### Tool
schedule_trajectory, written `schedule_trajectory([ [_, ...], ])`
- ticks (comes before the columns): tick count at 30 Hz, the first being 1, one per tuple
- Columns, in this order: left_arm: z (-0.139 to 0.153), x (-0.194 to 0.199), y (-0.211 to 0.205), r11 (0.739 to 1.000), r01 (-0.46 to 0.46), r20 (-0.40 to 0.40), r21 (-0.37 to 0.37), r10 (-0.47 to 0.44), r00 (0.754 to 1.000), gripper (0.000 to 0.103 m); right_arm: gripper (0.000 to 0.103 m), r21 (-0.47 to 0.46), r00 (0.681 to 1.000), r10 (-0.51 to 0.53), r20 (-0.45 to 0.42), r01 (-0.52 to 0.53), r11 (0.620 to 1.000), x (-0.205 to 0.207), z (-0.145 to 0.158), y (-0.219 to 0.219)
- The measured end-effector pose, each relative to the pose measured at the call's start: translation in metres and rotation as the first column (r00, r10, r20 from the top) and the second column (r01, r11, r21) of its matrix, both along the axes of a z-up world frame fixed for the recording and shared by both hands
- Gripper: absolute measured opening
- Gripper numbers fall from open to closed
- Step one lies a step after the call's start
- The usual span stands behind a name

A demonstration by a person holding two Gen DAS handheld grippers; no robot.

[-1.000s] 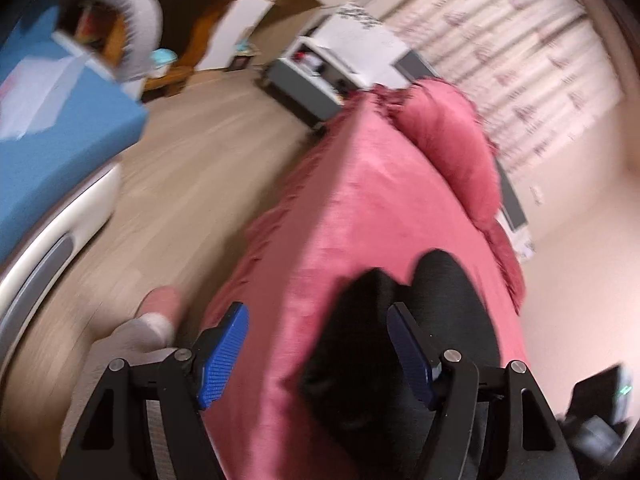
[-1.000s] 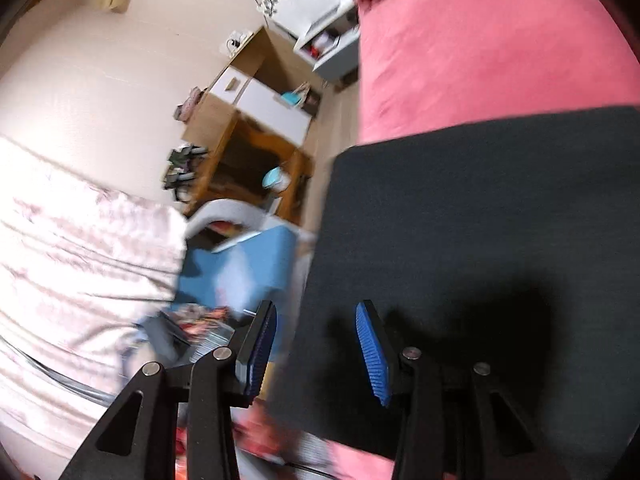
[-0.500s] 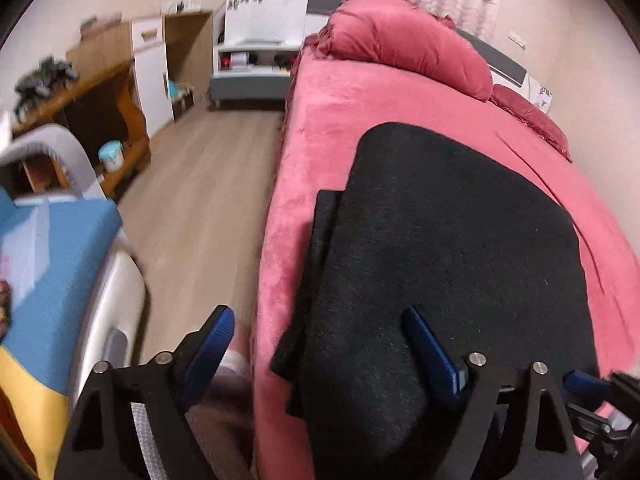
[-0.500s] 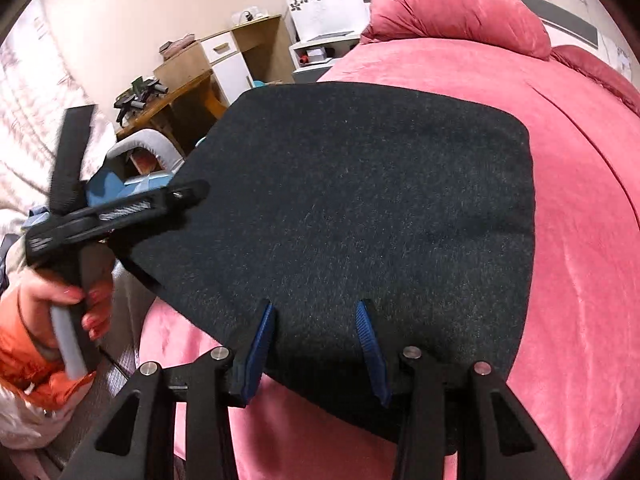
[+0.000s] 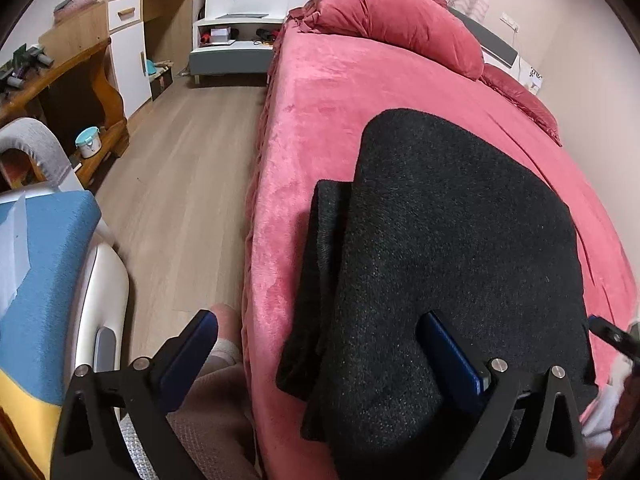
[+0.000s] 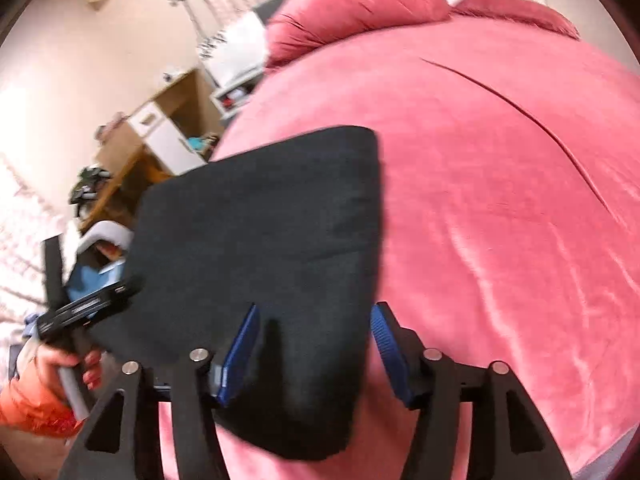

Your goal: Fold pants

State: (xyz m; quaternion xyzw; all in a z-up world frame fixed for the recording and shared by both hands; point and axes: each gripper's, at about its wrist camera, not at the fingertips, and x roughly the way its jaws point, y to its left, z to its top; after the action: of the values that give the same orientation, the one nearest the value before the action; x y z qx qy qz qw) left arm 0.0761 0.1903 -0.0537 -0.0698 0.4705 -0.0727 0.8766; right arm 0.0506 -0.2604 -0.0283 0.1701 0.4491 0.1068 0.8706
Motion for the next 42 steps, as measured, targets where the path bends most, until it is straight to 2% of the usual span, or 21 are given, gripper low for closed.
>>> schedule_trajectory([
  [9, 0.002, 0.006, -0.008, 0.996, 0.067, 0.029, 0.054, -0.069, 0.997, 0.103, 0.067, 0.11, 0.997, 0.039, -0.074, -0.031, 0.993, 0.046, -0.019, -0.014],
  [17, -0.007, 0.021, -0.007, 0.995, 0.095, -0.018, -0.016, -0.095, 0.995, 0.103, 0.07, 0.23, 0.991, 0.074, -0.108, -0.048, 0.972, 0.06, -0.042, -0.025],
  [22, -0.013, 0.028, -0.008, 0.99, 0.127, -0.037, -0.068, -0.13, 0.991, 0.103, 0.07, 0.275, 0.991, 0.094, -0.091, -0.066, 0.959, 0.056, -0.05, -0.035],
  [28, -0.027, 0.046, -0.006, 0.964, 0.168, -0.116, -0.204, -0.194, 0.974, 0.103, 0.075, 0.276, 0.984, 0.157, -0.086, -0.128, 0.953, 0.065, -0.052, -0.031],
  [32, -0.032, 0.055, -0.007, 0.948, 0.209, -0.133, -0.242, -0.246, 0.96, 0.103, 0.082, 0.266, 0.98, 0.184, -0.082, -0.156, 0.951, 0.074, -0.054, -0.021],
  [37, -0.035, 0.063, -0.013, 0.939, 0.255, -0.119, -0.231, -0.288, 0.95, 0.103, 0.084, 0.244, 0.979, 0.193, -0.068, -0.171, 0.955, 0.081, -0.052, -0.013],
  [39, -0.032, 0.061, -0.016, 0.941, 0.269, -0.091, -0.205, -0.293, 0.952, 0.103, 0.081, 0.233, 0.98, 0.188, -0.063, -0.169, 0.958, 0.08, -0.051, -0.011],
  [41, -0.029, 0.056, -0.018, 0.945, 0.275, -0.062, -0.174, -0.289, 0.955, 0.103, 0.075, 0.194, 0.982, 0.18, -0.06, -0.165, 0.967, 0.077, -0.046, -0.007],
  [42, -0.028, 0.054, -0.02, 0.946, 0.276, -0.054, -0.167, -0.288, 0.956, 0.101, 0.068, 0.184, 0.983, 0.176, -0.054, -0.163, 0.969, 0.075, -0.042, -0.004],
])
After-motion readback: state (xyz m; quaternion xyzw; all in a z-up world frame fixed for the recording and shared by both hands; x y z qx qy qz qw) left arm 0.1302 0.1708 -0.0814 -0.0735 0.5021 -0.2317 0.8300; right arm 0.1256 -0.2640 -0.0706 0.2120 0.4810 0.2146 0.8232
